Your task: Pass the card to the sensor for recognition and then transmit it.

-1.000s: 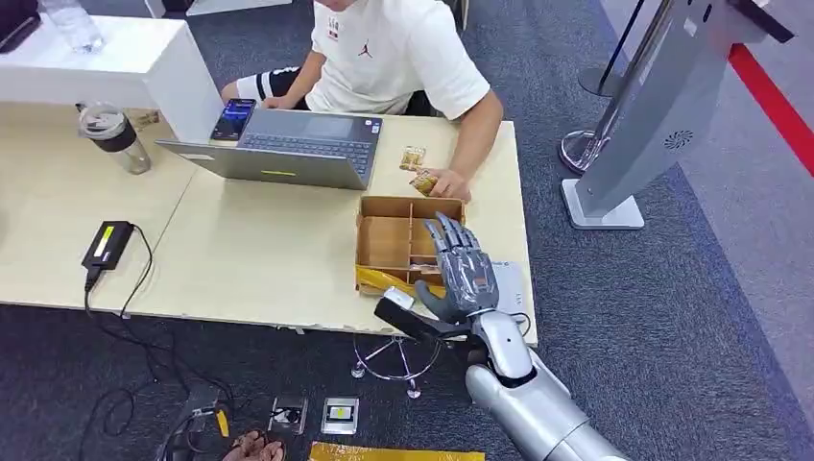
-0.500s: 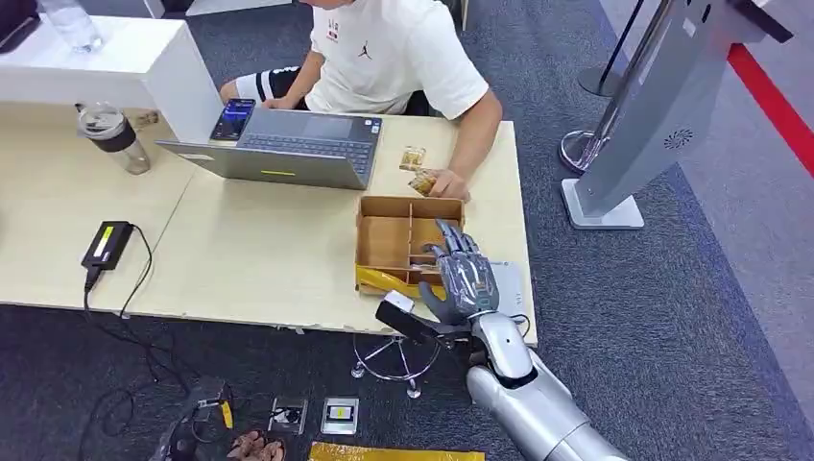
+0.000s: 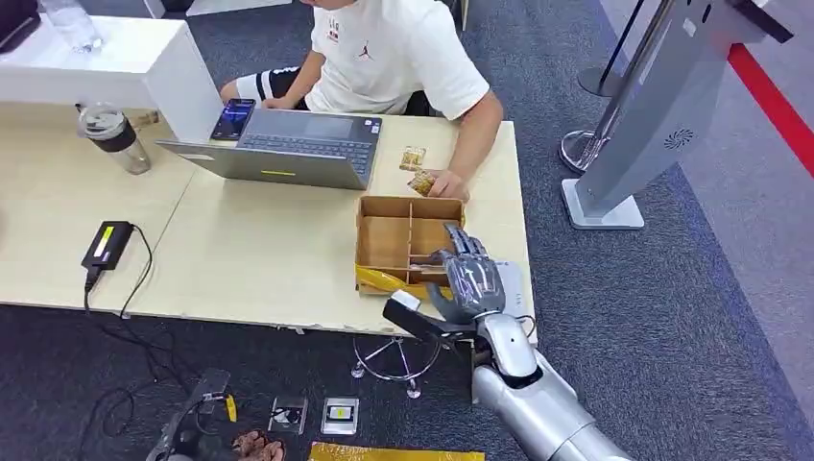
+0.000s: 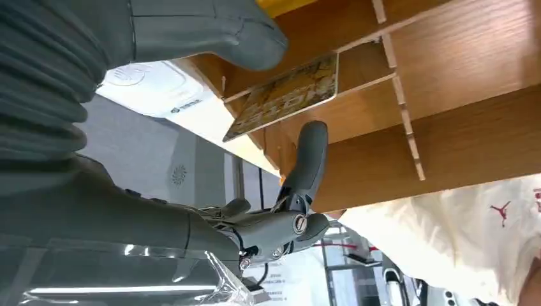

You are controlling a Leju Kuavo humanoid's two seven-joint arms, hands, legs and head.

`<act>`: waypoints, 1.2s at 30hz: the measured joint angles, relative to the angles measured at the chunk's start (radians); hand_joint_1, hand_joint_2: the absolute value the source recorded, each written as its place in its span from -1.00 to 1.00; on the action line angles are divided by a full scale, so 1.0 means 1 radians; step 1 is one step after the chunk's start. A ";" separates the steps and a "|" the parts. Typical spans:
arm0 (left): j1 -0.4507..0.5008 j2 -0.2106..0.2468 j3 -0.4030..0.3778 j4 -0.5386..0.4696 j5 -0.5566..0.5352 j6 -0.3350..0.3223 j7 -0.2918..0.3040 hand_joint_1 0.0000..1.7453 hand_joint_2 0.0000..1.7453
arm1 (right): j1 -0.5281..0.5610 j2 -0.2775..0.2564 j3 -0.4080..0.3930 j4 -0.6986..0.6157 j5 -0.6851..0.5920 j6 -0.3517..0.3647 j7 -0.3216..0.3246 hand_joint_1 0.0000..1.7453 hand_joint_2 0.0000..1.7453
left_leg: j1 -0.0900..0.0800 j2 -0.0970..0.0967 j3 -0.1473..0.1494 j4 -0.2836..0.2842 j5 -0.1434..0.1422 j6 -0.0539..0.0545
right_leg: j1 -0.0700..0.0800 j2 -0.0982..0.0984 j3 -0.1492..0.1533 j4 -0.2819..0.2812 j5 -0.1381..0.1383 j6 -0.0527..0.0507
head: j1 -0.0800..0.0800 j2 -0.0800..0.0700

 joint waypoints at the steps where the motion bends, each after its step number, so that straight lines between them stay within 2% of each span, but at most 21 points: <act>1: -0.001 0.000 0.000 0.000 0.000 0.000 0.000 -1.00 1.00 | 0.001 -0.001 0.000 0.000 0.000 0.000 0.000 0.04 1.00 | 0.000 0.000 0.000 0.000 0.000 0.000 | 0.000 0.000 0.000 0.000 0.000 0.000 | 0.000 0.000; 5: -0.003 0.000 0.000 0.000 -0.002 0.000 0.000 -1.00 1.00 | 0.001 -0.005 -0.002 0.000 0.001 0.002 0.000 0.18 1.00 | 0.000 0.000 0.000 0.000 0.000 0.000 | 0.000 0.000 0.000 0.000 0.000 0.000 | 0.000 0.000; 6: -0.004 -0.001 0.000 0.000 -0.004 0.000 0.000 -1.00 1.00 | 0.001 -0.006 -0.004 0.000 0.002 0.003 0.002 0.32 1.00 | 0.000 0.000 0.000 0.000 0.000 0.000 | 0.000 0.000 0.000 0.000 0.000 0.000 | 0.000 0.000; 7: -0.005 -0.001 0.000 0.000 -0.007 0.000 0.001 -1.00 1.00 | 0.001 -0.006 -0.006 0.000 0.003 0.005 0.008 0.74 1.00 | 0.000 0.000 0.000 0.000 0.000 0.000 | 0.000 0.000 0.000 0.000 0.000 0.000 | 0.000 0.000; 8: -0.005 -0.001 0.000 0.000 -0.009 0.000 0.002 -1.00 1.00 | 0.001 -0.007 -0.007 0.000 0.004 0.006 0.009 0.78 1.00 | 0.000 0.000 0.000 0.000 0.000 0.000 | 0.000 0.000 0.000 0.000 0.000 0.000 | 0.000 0.000; 11: -0.010 -0.002 0.000 0.000 -0.017 -0.003 0.007 -1.00 1.00 | 0.001 -0.009 -0.015 0.000 0.005 0.013 0.017 0.76 1.00 | 0.000 0.000 0.000 0.000 0.000 0.000 | 0.000 0.000 0.000 0.000 0.000 0.000 | 0.000 0.000; 12: -0.010 -0.002 0.000 0.000 -0.018 -0.005 0.008 -1.00 1.00 | 0.000 -0.010 -0.017 0.000 0.006 0.016 0.024 0.86 1.00 | 0.000 0.000 0.000 0.000 0.000 0.000 | 0.000 0.000 0.000 0.000 0.000 0.000 | 0.000 0.000; 14: -0.010 -0.002 0.000 0.000 -0.022 -0.006 0.009 -1.00 1.00 | 0.001 -0.011 -0.018 0.000 0.012 0.023 0.041 0.92 1.00 | 0.000 0.000 0.000 0.000 0.000 0.000 | 0.000 0.000 0.000 0.000 0.000 0.000 | 0.000 0.000; 16: -0.011 -0.003 0.000 0.000 -0.033 -0.008 0.010 -1.00 1.00 | 0.001 -0.011 -0.021 0.000 0.016 0.026 0.050 0.86 1.00 | 0.000 0.000 0.000 0.000 0.000 0.000 | 0.000 0.000 0.000 0.000 0.000 0.000 | 0.000 0.000; 24: -0.013 -0.005 0.000 -0.005 -0.072 -0.012 0.010 -1.00 1.00 | -0.003 -0.016 -0.054 -0.019 0.006 0.021 0.039 1.00 1.00 | 0.000 0.000 0.000 0.000 0.000 0.000 | 0.000 0.000 0.000 0.000 0.000 0.000 | 0.000 0.000; 28: -0.013 -0.007 0.010 -0.005 -0.102 -0.012 0.003 -1.00 1.00 | -0.011 -0.022 -0.097 -0.088 -0.047 0.003 -0.003 1.00 1.00 | 0.000 0.000 0.000 0.000 0.000 0.000 | 0.000 0.000 0.000 0.000 0.000 0.000 | 0.000 0.000; 32: -0.013 -0.010 0.024 -0.005 -0.141 -0.013 -0.015 -1.00 1.00 | -0.030 -0.025 -0.169 -0.249 -0.171 -0.103 -0.097 1.00 1.00 | 0.000 0.000 0.000 0.000 0.000 0.000 | 0.000 0.000 0.000 0.000 0.000 0.000 | 0.000 0.000; 34: -0.013 -0.011 0.025 -0.005 -0.155 -0.015 -0.020 -1.00 1.00 | -0.044 -0.026 -0.204 -0.345 -0.229 -0.124 -0.124 1.00 1.00 | 0.000 0.000 0.000 0.000 0.000 0.000 | 0.000 0.000 0.000 0.000 0.000 0.000 | 0.000 0.000; 36: -0.013 -0.014 0.027 -0.005 -0.165 -0.017 -0.025 -1.00 1.00 | -0.057 -0.027 -0.237 -0.440 -0.267 -0.182 -0.160 1.00 1.00 | 0.000 0.000 0.000 0.000 0.000 0.000 | 0.000 0.000 0.000 0.000 0.000 0.000 | 0.000 0.000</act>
